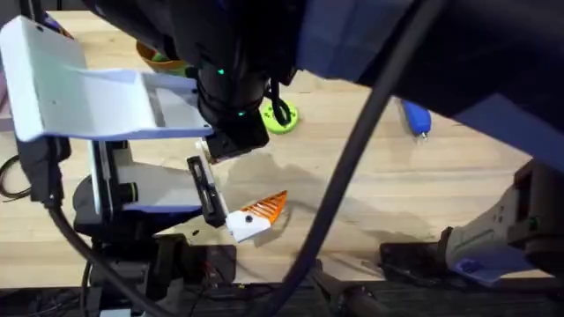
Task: Pick up the gripper from the table and insert it into the empty holder that is missing its gripper. Then pick up a screw, insert it into the mounting hole, and use the screwdriver to tighten it. Finally, clean up the table by picking up the vegetable and placing it into the bucket.
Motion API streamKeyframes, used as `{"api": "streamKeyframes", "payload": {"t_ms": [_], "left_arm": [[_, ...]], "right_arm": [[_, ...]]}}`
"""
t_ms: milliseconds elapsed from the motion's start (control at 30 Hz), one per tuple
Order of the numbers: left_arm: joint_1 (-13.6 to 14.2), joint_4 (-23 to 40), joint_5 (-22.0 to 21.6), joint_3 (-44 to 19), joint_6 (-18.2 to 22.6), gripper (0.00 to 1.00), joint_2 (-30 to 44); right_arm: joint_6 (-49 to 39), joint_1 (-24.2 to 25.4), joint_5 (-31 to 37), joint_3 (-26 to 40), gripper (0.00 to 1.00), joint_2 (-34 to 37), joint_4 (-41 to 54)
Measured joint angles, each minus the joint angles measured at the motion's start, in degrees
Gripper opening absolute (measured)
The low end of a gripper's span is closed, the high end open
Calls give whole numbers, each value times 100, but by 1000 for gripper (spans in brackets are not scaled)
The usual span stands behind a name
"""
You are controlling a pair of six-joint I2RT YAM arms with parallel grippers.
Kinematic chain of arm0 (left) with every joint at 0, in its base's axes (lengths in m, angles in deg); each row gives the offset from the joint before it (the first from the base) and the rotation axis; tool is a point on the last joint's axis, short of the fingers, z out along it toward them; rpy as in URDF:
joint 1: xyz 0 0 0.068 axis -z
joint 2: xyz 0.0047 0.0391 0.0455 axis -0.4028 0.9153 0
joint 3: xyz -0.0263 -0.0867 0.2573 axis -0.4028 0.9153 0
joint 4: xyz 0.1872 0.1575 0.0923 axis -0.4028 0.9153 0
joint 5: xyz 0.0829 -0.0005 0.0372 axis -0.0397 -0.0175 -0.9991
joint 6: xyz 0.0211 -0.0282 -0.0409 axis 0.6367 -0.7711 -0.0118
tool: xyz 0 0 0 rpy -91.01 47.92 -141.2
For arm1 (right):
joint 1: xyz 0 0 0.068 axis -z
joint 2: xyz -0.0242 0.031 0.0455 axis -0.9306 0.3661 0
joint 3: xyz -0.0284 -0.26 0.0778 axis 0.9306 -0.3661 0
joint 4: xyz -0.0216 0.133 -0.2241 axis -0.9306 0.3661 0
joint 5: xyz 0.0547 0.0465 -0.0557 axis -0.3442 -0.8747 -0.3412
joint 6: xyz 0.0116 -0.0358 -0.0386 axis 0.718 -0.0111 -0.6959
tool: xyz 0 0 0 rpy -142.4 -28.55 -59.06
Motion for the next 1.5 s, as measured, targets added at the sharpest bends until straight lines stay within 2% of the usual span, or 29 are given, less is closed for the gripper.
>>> {"api": "streamKeyframes", "payload": {"t_ms": [933, 967, 1133, 1167, 1233, 1500], "left_arm": [[0, 13, 44, 0, -45, 986, 0], [0, 13, 42, 0, -47, 986, 0], [0, 13, 61, 0, -21, 986, 0], [0, 13, 61, 0, -19, 986, 0], [0, 13, 61, 0, -19, 986, 0], [0, 13, 61, 0, -19, 986, 0]], "right_arm": [[1, 0, -4, 8, 7, 66, 28], [13, 0, -10, 8, 86, 66, 33], [2, 0, -4, 10, 808, 85, 65], [-6, 0, -6, 10, 927, 102, 66], [-17, 0, -6, 10, 983, 144, 68], [58, 0, -7, 10, 989, 189, 65]]}}
